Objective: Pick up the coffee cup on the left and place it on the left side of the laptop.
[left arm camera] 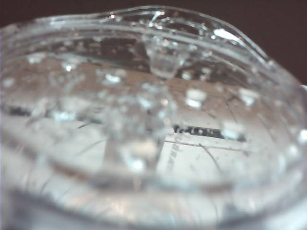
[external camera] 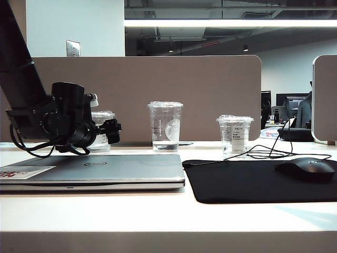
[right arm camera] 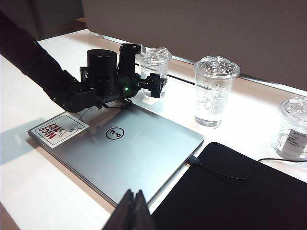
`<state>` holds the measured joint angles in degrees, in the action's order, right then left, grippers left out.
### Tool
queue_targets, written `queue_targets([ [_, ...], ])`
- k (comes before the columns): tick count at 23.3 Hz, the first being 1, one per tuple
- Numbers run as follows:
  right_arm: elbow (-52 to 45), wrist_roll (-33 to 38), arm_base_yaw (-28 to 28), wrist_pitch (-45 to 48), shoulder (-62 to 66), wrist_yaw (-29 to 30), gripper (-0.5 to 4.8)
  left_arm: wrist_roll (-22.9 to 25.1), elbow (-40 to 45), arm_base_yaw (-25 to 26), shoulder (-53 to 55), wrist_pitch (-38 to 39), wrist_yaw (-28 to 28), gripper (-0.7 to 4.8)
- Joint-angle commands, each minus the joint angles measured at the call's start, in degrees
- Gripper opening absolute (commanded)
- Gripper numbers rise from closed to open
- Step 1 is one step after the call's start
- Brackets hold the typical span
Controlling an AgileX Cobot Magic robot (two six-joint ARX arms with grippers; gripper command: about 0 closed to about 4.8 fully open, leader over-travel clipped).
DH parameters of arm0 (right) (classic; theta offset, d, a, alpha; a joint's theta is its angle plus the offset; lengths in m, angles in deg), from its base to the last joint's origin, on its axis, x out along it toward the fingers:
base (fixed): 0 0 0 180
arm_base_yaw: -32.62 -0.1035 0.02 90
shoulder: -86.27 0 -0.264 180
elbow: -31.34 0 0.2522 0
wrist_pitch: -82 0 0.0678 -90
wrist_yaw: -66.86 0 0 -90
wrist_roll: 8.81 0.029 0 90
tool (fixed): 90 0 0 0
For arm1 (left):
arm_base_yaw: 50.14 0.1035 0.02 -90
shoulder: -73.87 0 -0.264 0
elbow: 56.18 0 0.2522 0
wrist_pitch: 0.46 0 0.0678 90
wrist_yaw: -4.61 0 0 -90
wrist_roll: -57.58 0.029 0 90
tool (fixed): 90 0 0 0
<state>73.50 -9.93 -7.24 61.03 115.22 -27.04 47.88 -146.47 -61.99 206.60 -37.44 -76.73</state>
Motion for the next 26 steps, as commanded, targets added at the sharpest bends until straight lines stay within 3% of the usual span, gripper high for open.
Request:
queue_targets([
  [1,0.42,0.04,-0.02,1.01,-0.09,0.17,-0.04,0.26,-1.2,0.13,0.39,-0.55,0.13,4.79],
  [13,0.42,0.04,0.04,1.03,0.94,1.25,-0.04,0.35,-5.09,0.15,2.78,0.96,0.2,4.79],
  [14,0.42,0.04,0.04,1.03,0.94,1.25,-0.04,0.85,-5.09,0.15,2.78,1.14,0.2,4.6],
  [16,0.42,0.04,0.04,1.05,0.94,1.25,-0.04,2.34,-5.09,0.15,2.78,1.79,0.17,3.63],
  [18,0.42,0.04,0.04,1.03,0.96,1.25,-0.04,3.15,-5.09,0.15,2.78,2.14,0.17,3.35],
  [23,0.42,0.04,0.04,1.03,0.96,1.25,-0.04,3.58,-5.09,0.15,2.75,2.21,0.17,3.22],
  [26,0.42,0.04,0.04,1.03,0.96,1.25,-0.04,3.76,-5.09,0.15,2.75,2.29,0.15,2.24],
])
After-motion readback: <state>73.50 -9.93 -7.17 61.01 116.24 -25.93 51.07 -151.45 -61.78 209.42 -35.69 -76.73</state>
